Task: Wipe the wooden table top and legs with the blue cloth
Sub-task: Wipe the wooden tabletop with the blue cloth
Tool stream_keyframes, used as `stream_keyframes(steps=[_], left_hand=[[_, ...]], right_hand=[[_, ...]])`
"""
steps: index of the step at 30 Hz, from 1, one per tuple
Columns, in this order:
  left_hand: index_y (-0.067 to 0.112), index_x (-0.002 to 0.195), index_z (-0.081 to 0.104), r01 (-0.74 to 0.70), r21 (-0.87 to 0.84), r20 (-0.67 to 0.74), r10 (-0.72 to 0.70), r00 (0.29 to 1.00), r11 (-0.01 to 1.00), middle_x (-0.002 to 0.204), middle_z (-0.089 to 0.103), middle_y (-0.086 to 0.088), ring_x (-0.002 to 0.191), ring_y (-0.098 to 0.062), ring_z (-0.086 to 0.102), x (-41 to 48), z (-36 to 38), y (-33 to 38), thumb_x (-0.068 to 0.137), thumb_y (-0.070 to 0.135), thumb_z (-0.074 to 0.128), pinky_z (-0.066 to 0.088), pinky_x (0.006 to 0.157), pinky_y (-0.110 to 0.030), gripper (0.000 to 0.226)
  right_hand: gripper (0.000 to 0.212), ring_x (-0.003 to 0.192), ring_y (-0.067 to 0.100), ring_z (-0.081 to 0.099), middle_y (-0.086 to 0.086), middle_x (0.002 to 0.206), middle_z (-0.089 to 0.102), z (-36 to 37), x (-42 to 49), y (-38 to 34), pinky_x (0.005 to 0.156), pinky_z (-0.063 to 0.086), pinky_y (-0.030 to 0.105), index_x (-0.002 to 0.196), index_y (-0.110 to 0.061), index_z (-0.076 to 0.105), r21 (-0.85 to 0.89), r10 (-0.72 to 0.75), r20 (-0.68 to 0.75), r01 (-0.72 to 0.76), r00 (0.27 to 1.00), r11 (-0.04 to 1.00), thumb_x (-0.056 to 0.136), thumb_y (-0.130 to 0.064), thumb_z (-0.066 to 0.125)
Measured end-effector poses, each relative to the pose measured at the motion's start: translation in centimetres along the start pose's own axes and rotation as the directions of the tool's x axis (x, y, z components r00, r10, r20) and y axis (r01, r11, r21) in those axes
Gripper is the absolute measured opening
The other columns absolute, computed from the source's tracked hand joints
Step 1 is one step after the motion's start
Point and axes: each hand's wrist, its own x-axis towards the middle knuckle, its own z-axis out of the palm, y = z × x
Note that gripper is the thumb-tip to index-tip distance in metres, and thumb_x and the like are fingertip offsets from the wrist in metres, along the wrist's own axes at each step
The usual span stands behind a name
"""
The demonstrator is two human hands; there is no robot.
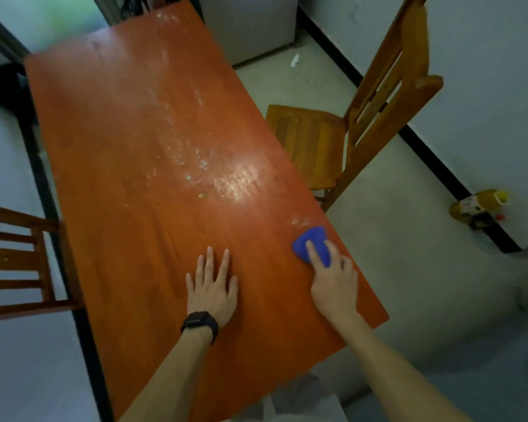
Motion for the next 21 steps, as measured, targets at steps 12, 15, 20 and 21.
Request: stream_keyframes(steps=[12, 15, 20, 21], left_hand=[[0.048, 0.134, -0.04, 0.163, 0.021, 0.172, -0.164, 0.971, 0.986, 0.14, -0.054, 0.012, 0.135, -0.015, -0.044, 2.9, 0.2, 1.2, 0.094, 0.067, 0.001, -0.022, 0.115, -0.051, 0.061], [0.047, 0.132, -0.043, 0.165, 0.021, 0.214, -0.166, 0.963, 0.986, 0.137, -0.058, 0.011, 0.133, -0.016, -0.047, 2.9, 0.1, 1.3, 0.094, 0.067, -0.001, -0.024, 0.113, -0.052, 0.061], [0.046, 0.133, -0.044, 0.171, 0.008, 0.239, -0.168, 0.956, 0.985, 0.136, -0.059, 0.01, 0.132, -0.016, -0.047, 3.0, -0.7, 1.2, 0.094, 0.066, -0.001, -0.024, 0.113, -0.053, 0.061], [0.046, 0.133, -0.043, 0.173, 0.007, 0.249, -0.169, 0.954, 0.985, 0.136, -0.059, 0.01, 0.132, -0.016, -0.047, 3.0, -0.8, 1.4, 0.094, 0.065, -0.001, -0.024, 0.113, -0.053, 0.06]], right_hand=[[0.081, 0.116, 0.033, 0.051, 0.004, 0.154, 0.036, 1.2, 5.0, -4.7, 0.085, 0.048, 0.042, 0.149, -0.045, 0.031, 0.046, -0.492, 0.05, 0.49, 0.869, 0.871, 0.079, -0.015, 0.06], [0.076, 0.133, 0.034, 0.032, 0.005, 0.161, 0.016, -1.7, 9.8, 1.0, 0.104, 0.038, 0.045, 0.154, -0.043, 0.019, 0.078, 0.155, 0.101, -0.163, 0.983, 0.983, 0.091, -0.013, 0.049], [0.057, 0.134, 0.037, 0.033, 0.012, 0.157, 0.028, -2.9, 10.2, 1.4, 0.107, 0.033, 0.048, 0.151, -0.033, 0.034, 0.291, 0.28, 0.017, -0.272, 0.96, 0.917, 0.098, -0.016, 0.048], [0.058, 0.13, 0.036, 0.038, 0.012, 0.154, 0.033, -2.2, 9.4, -0.8, 0.105, 0.036, 0.048, 0.15, -0.032, 0.037, 0.287, 0.142, -0.02, -0.13, 0.99, 0.949, 0.097, -0.015, 0.051]])
